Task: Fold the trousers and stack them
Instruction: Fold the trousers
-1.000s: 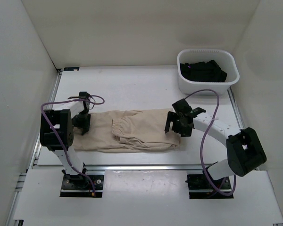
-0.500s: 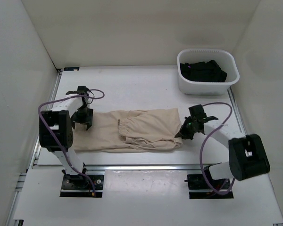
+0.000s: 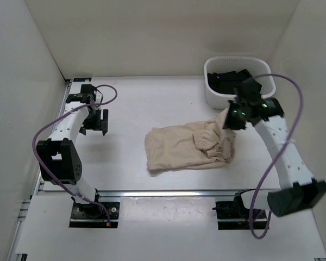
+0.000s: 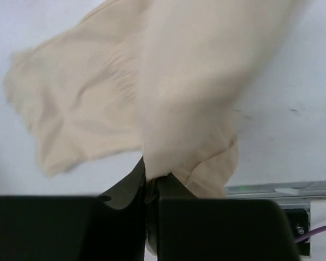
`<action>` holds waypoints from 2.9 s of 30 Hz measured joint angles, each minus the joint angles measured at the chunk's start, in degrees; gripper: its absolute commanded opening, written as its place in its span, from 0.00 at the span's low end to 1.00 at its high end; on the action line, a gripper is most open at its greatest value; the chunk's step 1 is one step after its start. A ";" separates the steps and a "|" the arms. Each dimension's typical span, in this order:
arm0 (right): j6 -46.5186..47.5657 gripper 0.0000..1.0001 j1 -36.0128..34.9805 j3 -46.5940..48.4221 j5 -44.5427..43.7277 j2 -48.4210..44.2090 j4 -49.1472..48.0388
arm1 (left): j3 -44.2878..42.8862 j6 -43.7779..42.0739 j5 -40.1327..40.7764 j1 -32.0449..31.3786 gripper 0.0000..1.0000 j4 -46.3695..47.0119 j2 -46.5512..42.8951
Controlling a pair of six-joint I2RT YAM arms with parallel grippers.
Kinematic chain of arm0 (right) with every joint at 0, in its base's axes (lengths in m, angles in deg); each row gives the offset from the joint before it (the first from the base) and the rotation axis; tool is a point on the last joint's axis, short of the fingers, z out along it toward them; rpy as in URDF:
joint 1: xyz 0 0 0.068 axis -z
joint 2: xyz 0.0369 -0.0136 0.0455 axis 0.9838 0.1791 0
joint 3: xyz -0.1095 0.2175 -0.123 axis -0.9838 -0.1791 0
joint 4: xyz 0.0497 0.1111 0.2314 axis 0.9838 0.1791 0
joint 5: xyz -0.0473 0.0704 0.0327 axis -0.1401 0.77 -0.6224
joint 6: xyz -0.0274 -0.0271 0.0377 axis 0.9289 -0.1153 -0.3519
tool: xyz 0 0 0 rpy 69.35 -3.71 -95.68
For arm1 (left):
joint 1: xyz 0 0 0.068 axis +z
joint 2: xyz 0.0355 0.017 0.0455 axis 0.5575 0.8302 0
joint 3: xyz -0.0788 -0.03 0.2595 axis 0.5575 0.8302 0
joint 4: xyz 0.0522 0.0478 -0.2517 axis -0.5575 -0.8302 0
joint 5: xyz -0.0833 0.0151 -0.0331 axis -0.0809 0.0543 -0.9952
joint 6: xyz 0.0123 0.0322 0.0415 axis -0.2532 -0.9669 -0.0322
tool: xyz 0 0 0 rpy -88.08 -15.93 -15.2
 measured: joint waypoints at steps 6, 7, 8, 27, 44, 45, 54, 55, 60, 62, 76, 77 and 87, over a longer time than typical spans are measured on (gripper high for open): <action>-0.98 0.00 -25.33 26.53 -0.20 27.10 6.25 | 4.35 0.02 -1.11 0.00 0.95 -1.09 0.00; -1.20 0.00 -28.46 31.43 0.02 32.41 6.47 | 5.11 0.00 -1.20 0.00 0.95 -1.16 0.00; -1.46 0.00 -31.10 35.26 0.37 37.13 6.45 | 5.77 0.00 -1.31 0.00 0.95 -1.20 0.00; -11.96 0.59 -35.63 39.95 19.30 57.86 -9.79 | 10.80 0.02 -3.43 1.68 0.97 0.76 0.52; -9.88 0.57 -27.19 -2.84 11.96 24.35 -17.59 | -7.06 0.17 -19.85 -8.41 1.00 0.28 -0.42; -10.47 0.58 -26.25 -4.13 10.60 23.89 -17.66 | -7.02 0.15 -21.79 -9.99 1.00 0.20 -0.04; -14.78 0.81 -27.61 -12.33 4.15 24.11 -18.03 | 1.40 0.17 -26.86 -17.94 1.00 4.96 4.68; -15.15 0.82 -27.58 -12.87 3.74 24.11 -17.94 | 2.08 0.20 -26.71 -18.32 1.00 5.64 5.60; -17.09 0.87 -27.54 -15.39 2.43 22.80 -18.99 | 7.78 0.20 -26.01 -19.37 0.96 8.44 9.99; -17.73 0.87 -27.39 -18.25 2.62 21.27 -20.50 | 9.16 0.44 -26.77 -19.37 0.74 8.37 10.69; -18.25 0.88 -26.08 -26.14 6.62 20.61 -28.26 | 8.68 0.42 -33.64 -19.34 0.14 7.17 9.03; -18.23 0.88 -26.01 -26.36 6.69 20.61 -28.39 | 8.41 0.46 -34.21 -19.34 0.14 6.21 9.03; -17.73 0.88 -25.22 -26.73 7.58 20.63 -28.96 | -1.05 0.63 -38.75 -20.00 0.14 -7.56 6.08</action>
